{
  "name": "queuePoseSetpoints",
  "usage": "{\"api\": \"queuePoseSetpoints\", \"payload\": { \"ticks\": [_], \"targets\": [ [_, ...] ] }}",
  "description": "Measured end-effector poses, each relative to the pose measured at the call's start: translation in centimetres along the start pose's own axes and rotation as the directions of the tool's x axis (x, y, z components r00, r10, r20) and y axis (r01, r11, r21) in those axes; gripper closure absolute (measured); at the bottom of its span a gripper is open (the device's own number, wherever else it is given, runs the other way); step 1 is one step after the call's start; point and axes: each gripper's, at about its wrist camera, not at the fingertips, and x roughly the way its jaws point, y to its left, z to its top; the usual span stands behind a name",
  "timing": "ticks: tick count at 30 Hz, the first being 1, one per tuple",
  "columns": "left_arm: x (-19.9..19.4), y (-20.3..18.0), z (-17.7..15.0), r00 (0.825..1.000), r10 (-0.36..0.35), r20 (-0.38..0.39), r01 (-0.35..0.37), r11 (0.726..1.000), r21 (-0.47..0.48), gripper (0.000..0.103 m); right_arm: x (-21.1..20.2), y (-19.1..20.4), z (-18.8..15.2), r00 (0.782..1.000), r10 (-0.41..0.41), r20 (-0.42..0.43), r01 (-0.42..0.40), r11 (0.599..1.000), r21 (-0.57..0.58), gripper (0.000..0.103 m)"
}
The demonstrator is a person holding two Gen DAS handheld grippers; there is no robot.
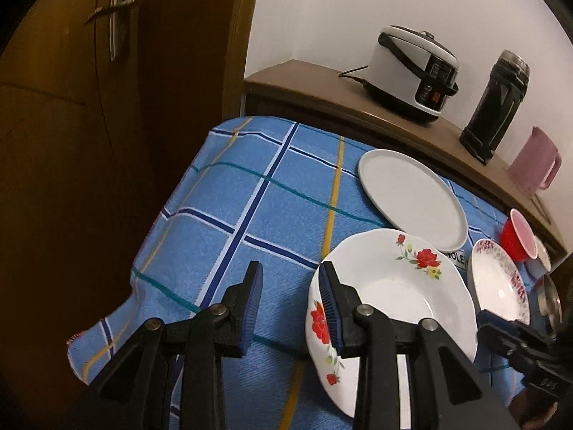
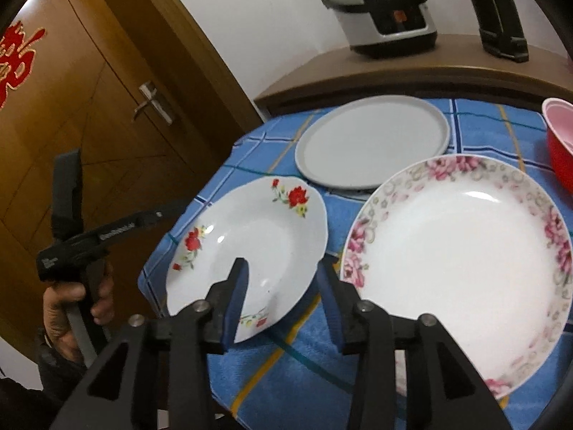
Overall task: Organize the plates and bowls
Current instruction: 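Move the right tool to the red-flower white plate and grip its rim, then carry the red-flower plate with the right tool onto the large white plate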
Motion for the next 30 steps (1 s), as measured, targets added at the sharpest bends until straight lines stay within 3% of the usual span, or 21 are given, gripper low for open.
{"api": "queuePoseSetpoints", "payload": {
  "ticks": [4,7,12,20,30],
  "targets": [
    [0.4,0.1,-0.2,0.999,-0.044,-0.01,0.044,0.999,-0.002,0.068,0.9,0.2,0.0,0.999,-0.039,-0.006,0.039,0.999,-0.011,0.062],
    [0.6,0.2,-0.3,0.997,-0.069,-0.02,0.069,0.998,-0.003,0.076,1.4,0.2,0.2,0.999,-0.049,-0.004,0.049,0.999,-0.014,0.062],
    [1.2,0.9,-0.5,0.995,-0.091,-0.04,0.09,0.996,-0.02,0.077,1.4,0.5,0.3,0.996,-0.086,-0.006,0.086,0.995,-0.042,0.062],
    [1.4,0.7,-0.8,0.973,-0.215,-0.08,0.212,0.976,-0.041,0.077,2.2,0.2,1.0,0.994,-0.108,0.01,0.109,0.993,-0.055,0.061],
    [2.6,0.6,-1.7,0.972,-0.191,-0.135,0.186,0.982,-0.044,0.077,2.6,-0.2,1.7,0.994,-0.112,-0.018,0.111,0.992,-0.067,0.064]
  ]
}}
